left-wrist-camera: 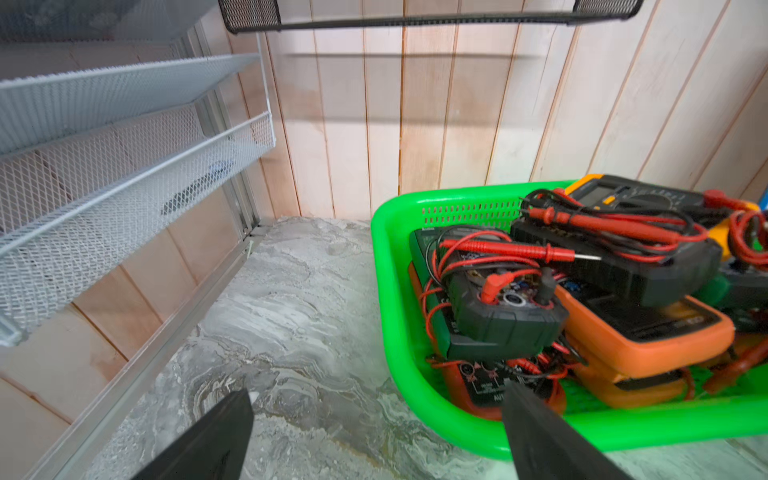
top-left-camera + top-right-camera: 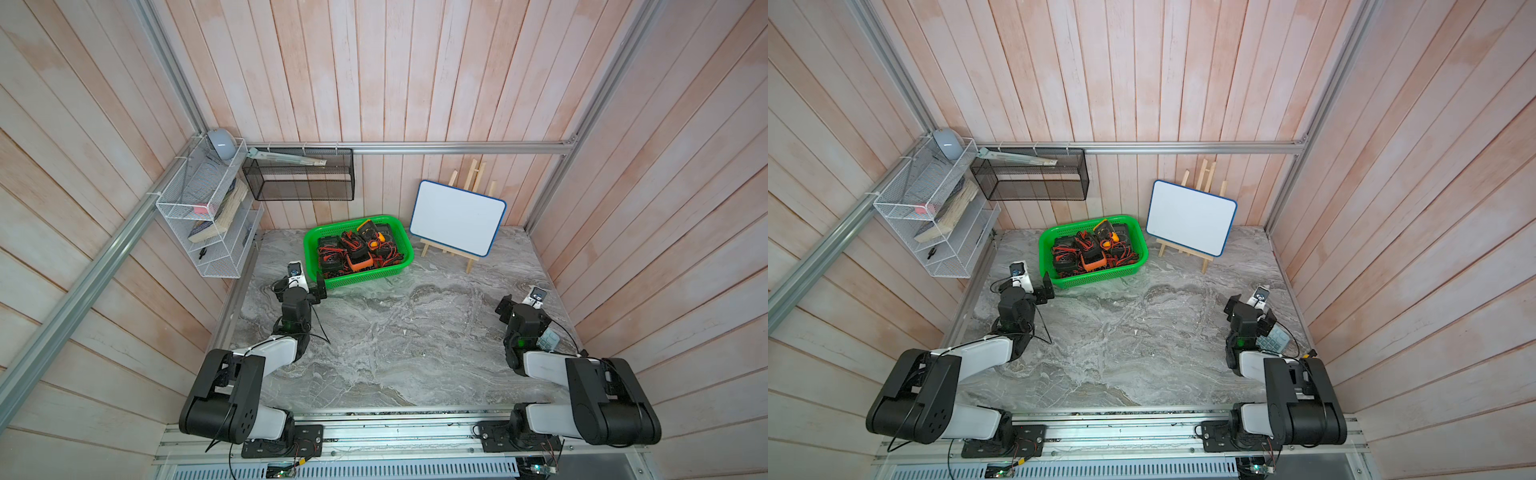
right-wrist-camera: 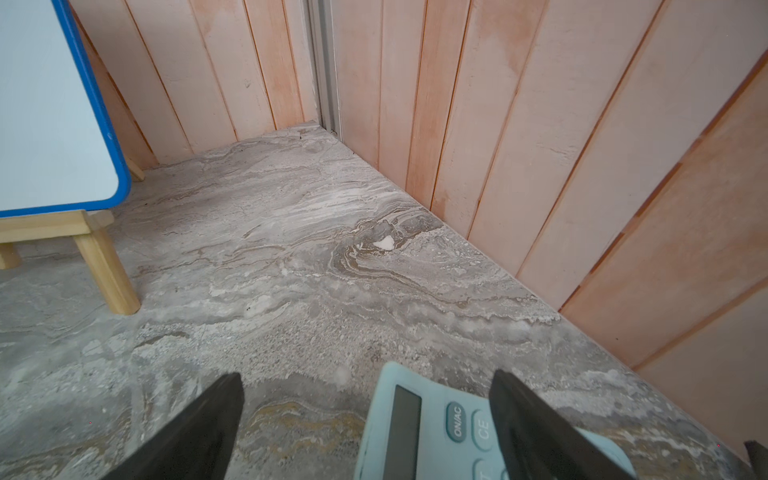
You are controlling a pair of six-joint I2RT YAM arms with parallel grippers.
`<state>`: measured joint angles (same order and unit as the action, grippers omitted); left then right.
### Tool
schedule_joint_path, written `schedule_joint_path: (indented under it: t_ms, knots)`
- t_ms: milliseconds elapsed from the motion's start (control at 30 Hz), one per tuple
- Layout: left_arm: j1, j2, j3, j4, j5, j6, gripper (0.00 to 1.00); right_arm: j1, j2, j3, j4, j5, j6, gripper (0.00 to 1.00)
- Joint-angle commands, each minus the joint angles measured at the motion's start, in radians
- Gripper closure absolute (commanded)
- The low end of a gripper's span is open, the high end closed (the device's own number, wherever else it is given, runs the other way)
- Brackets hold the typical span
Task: Put the multimeter into the basket
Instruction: Reset both arms
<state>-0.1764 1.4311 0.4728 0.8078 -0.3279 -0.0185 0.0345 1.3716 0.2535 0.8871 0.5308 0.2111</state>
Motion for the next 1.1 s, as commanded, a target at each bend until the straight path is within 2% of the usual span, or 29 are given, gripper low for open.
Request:
schedule_joint_path:
  t_ms: [0,133,200,300,533,633,700,800,900,1000,1067]
  knots:
    - [0.005,-0.005,-0.03,0.129,0.003,0.027,0.0,-0.008,0.033,0.002,0.201,0.009,-0.054,0.02]
    - [0.006,-0.061,-0.078,0.131,-0.004,0.024,0.0,-0.023,0.114,-0.011,0.329,-0.029,-0.075,0.02]
    - [0.008,-0.101,-0.101,0.119,-0.019,0.028,0.0,-0.025,0.101,0.035,0.206,-0.074,-0.068,0.02]
    - [0.021,-0.15,-0.127,0.099,-0.03,0.021,0.0,-0.026,0.14,0.022,0.302,-0.16,-0.121,0.02]
    - [0.039,-0.16,-0.17,0.13,-0.017,0.013,0.0,-0.041,0.136,0.013,0.306,-0.25,-0.129,0.02]
    - [0.041,-0.158,-0.166,0.119,-0.009,0.035,0.0,-0.042,0.149,-0.041,0.385,-0.268,-0.13,0.02]
    - [0.048,-0.161,-0.191,0.131,0.001,0.048,0.0,-0.042,0.215,-0.101,0.607,-0.259,-0.146,0.02]
    - [0.079,-0.105,-0.249,0.268,0.041,0.042,0.0,-0.039,0.163,-0.044,0.408,-0.26,-0.135,0.02]
    - [0.093,0.001,-0.261,0.385,0.062,0.046,0.0,-0.038,0.204,-0.074,0.534,-0.262,-0.146,0.02]
    - [0.102,0.107,-0.274,0.513,0.094,0.053,0.0,-0.038,0.185,-0.063,0.481,-0.261,-0.141,0.02]
    - [0.115,0.154,-0.276,0.549,0.124,0.047,0.0,-0.039,0.202,-0.072,0.528,-0.259,-0.142,0.02]
